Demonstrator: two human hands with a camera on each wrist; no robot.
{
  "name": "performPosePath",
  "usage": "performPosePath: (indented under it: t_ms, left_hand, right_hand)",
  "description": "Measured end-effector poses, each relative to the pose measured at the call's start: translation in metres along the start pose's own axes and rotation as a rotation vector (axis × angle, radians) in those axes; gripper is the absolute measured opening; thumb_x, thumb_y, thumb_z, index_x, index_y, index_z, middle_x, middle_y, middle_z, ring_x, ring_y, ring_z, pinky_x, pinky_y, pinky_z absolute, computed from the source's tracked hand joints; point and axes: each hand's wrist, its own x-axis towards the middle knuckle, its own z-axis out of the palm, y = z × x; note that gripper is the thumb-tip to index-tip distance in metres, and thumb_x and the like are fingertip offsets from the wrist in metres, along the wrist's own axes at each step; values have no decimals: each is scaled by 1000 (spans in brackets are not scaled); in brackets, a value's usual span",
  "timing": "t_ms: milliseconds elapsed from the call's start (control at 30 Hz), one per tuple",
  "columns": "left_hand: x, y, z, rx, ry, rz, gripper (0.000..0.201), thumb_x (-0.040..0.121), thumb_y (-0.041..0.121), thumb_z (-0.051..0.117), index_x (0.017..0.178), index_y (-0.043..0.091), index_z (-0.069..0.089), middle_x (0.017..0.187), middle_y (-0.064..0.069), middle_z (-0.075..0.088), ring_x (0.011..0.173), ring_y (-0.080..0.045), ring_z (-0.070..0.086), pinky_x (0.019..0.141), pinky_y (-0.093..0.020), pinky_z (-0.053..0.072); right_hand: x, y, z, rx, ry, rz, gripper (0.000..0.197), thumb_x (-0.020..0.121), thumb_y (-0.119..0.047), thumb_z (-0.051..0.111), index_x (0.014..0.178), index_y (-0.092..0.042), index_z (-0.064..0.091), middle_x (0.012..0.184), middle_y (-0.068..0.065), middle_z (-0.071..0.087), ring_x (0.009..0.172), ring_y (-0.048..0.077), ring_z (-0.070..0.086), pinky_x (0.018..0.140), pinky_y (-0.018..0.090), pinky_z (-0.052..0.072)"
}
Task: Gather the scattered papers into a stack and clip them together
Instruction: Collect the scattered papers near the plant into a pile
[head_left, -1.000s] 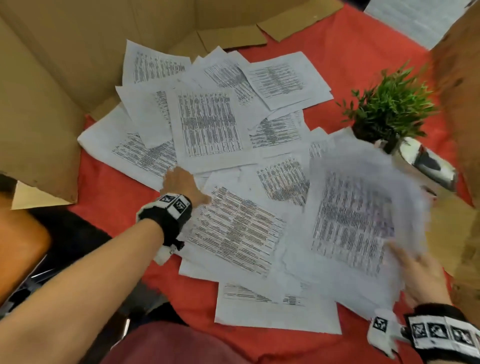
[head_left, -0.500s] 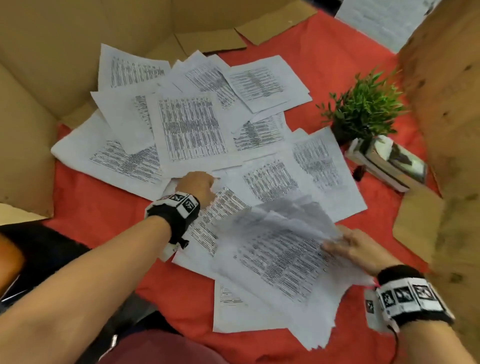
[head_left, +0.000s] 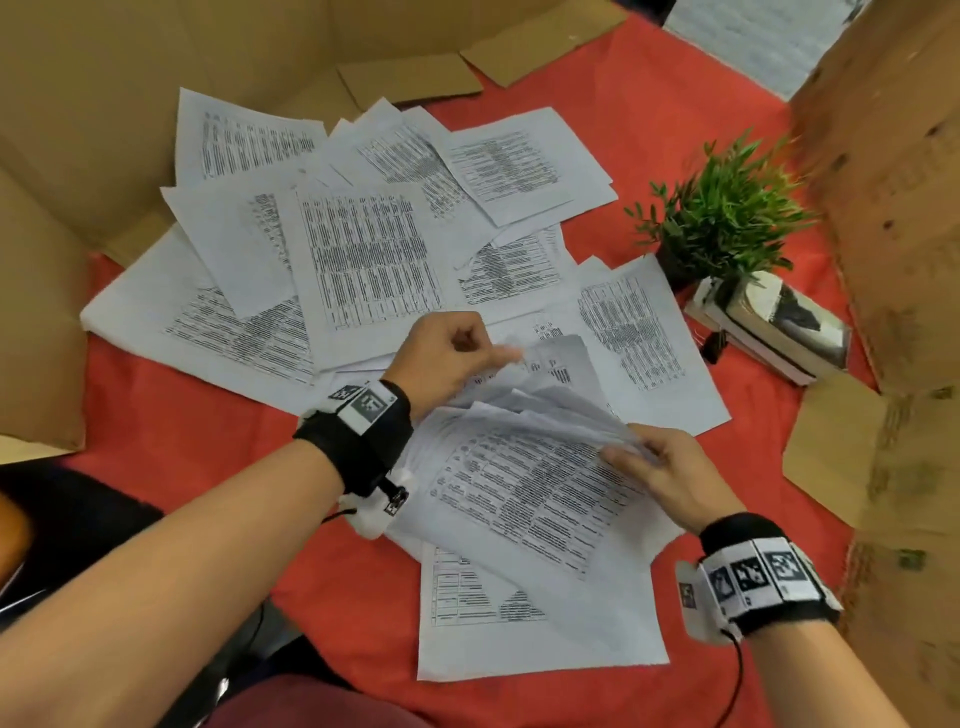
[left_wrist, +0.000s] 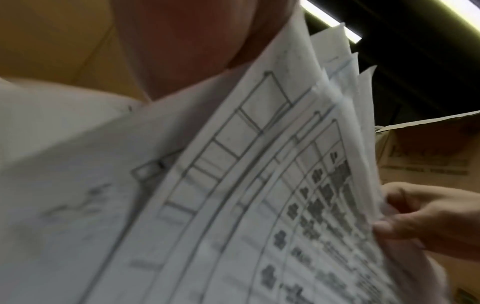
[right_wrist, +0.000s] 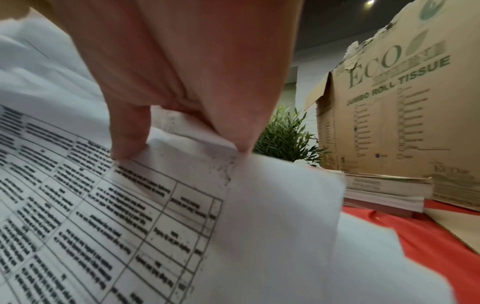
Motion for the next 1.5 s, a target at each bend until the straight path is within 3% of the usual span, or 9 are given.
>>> performPosePath:
  t_ms: [133,333,433,667,833,1067,1167,1333,1500]
  left_hand:
    - [24,-21,-4,251,195,-207,49,89,54,58,91,6,69,94,-6,72,92,-28,67,86,-38,54]
    - [24,-52,17,654,118,-561,52,87,44,65,117,2,58,121,-15,63,110,-33,61,77,-30,45]
    - [32,-52,40,560,149,-624,58,85,45,68,122,2,54,123,-14,61,111,-33,60,75,-29,43]
    - [59,-50,55,334,278,-517,21,89,30,64,87,9,65,101,-17,69,96,-34,66,84,-40,54]
    - [61,-48,50,271,405,-235,11,91,10,59,84,13,51,72,-4,53,68,-22,50,53,-26,35]
    - [42,-50,24,524,128,-97,17,96,18,55,103,8,68,89,-10,68,85,-28,63,69,-28,40]
    - [32,-38,21,817,250,68,27,99,26,51,104,11,72,102,-10,73,95,-33,66,80,-35,49]
    - [32,-5,30,761,428,384,23,97,20,52,98,12,74,92,-9,75,79,-30,68,75,-40,56]
    - [23,23,61,829,-138,375,22,97,30,51,104,22,71,90,0,75,82,-26,67,74,-35,52]
  right_hand:
    - [-17,10,-24,43,227,-8,25,88,-18,71,110,-26,62,103,-7,69,91,-3,65,79,20,50]
    - [-48,97,-73,321,565,400,62,63,-56,82,107,-15,70,103,9,76,98,32,71,94,58,52]
    - [-52,112,-75,313,589,545,42,78,-33,76,109,-6,67,110,12,71,103,33,67,100,55,48]
    - [-71,105,-88,190,754,442,38,90,-17,62,127,-7,59,121,8,63,114,28,59,101,43,42]
    - [-112,60,-120,94,1017,300,20,91,-25,58,106,-13,63,92,8,65,91,34,62,83,50,49]
    - [-135,43,-141,143,783,150,26,86,-59,63,97,-35,65,85,-24,69,76,-7,65,85,25,57]
    - [-133,44,-132,-58,612,107,20,86,-48,67,102,-35,68,95,-15,73,88,12,70,78,40,58]
    - [-109,7,-107,-267,285,-139,7,92,-35,63,87,-40,67,89,-25,71,82,-8,64,71,7,44]
    - [-73,-10,-88,-749,200,-464,25,78,-4,65,95,-21,70,141,0,54,127,25,54,92,45,46]
